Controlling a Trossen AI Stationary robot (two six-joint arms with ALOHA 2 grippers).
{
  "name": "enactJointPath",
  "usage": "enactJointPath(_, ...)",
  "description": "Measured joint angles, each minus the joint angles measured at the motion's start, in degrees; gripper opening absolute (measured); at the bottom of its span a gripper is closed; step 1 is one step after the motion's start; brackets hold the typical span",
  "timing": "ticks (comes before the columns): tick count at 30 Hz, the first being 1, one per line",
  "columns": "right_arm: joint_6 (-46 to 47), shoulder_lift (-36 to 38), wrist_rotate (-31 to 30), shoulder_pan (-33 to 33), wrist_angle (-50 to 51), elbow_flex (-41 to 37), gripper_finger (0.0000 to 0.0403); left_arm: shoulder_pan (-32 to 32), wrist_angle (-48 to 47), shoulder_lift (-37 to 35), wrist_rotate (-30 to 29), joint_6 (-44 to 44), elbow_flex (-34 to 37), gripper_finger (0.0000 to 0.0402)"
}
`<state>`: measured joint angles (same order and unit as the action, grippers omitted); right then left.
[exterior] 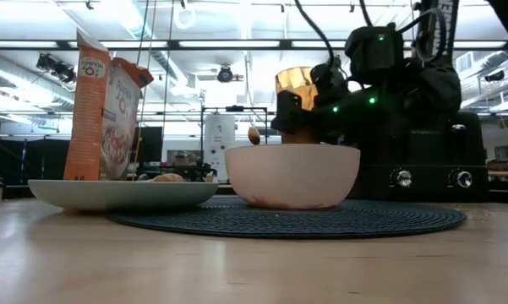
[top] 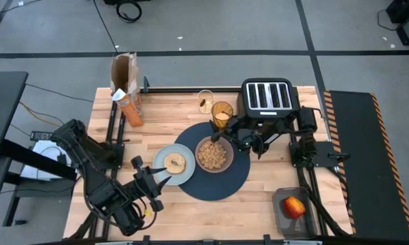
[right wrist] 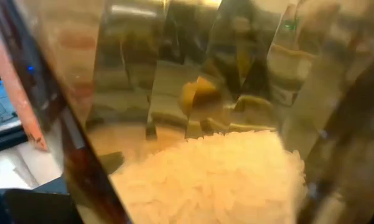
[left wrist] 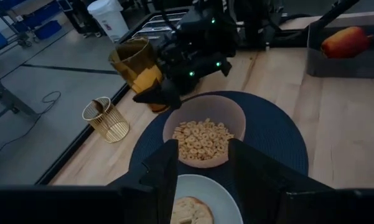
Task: Arrange a breakfast setting
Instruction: Put the yellow cup on the top right of the orange bowl
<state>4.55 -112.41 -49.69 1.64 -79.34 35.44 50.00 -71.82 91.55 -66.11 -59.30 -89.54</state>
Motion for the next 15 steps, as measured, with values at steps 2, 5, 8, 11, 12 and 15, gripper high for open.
enactJointPath(2,0.06,-0.99,0.27,0.51,0.09,0.62,0.0346,0.17,0.11,0.00,0.00,-0.03,0.00,0.0148)
enactJointPath(5,2.03,-1.62,1.30,1.22,0.46,1.17,0.0346,0.48,0.40,0.00,-0.02,0.01,0.00,0.0148)
enactJointPath(8,3.22,-1.83,3.03,1.57,0.66,1.22,0.0346,0.52,0.50,0.00,-0.01,-0.03,0.00,0.0148)
enactJointPath(11,1.87,-1.04,4.07,1.46,0.85,1.22,0.0346,0.41,0.56,0.00,-0.05,0.03,0.00,0.0148)
enactJointPath(12,0.82,-0.39,4.08,1.38,0.82,1.22,0.0346,0.03,0.59,-0.02,-0.07,0.23,-0.01,0.0149)
enactJointPath(15,-1.87,2.37,4.60,1.36,1.10,1.22,0.0346,-1.71,1.05,-0.25,0.92,3.79,0.00,0.0157)
